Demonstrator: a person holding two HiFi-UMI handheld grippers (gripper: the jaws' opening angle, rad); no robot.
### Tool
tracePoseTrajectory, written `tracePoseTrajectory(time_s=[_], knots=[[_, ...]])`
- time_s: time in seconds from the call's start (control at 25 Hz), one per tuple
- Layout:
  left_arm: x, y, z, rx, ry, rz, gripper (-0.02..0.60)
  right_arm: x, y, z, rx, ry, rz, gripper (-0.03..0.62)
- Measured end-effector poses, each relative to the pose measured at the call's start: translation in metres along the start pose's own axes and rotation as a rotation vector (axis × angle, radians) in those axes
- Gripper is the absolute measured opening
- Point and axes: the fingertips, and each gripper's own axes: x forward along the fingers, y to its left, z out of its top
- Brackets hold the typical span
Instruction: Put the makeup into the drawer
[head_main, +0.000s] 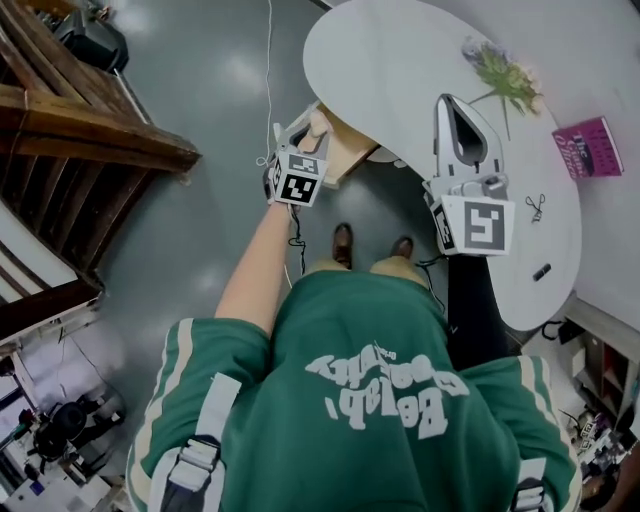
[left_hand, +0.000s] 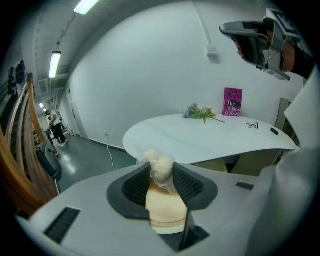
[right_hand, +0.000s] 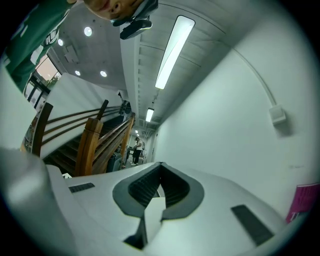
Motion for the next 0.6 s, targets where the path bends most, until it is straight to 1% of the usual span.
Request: tracePoseTrajectory(time_s=[0.12,0.24,0.4,0.48,0.6], knots=[[0.021,-0.007,-0.034,-0.019,0.093,-0.04,0.155,-0.007,-0.009,-0.004,-0.007,0.017,-0.036,0.009],[0.037,-0.013,-0.061,-0.022,0.181,-0.072,0.155,-0.013,-0.017,-0.006,-0.015,0.032,-0.068,0.009],[0.048,-0.017,-0.088,-0.013,0.277,-0.086,0.164,-0.018,-0.023,-0.008,-0.024,0.043,-0.097,0.009],[0.049,-0.019,-0.093,-0.017,0.299,-0.094,0.167,-0.02,-0.026,-0.009,-0.025,0.048,-0.109,0.009],[0.051,-0.024,-0.095,-0.011,0.304,-0.106,0.176,-0.022,-0.03,-0.012,-0.022,0.051,-0.12,0.009]])
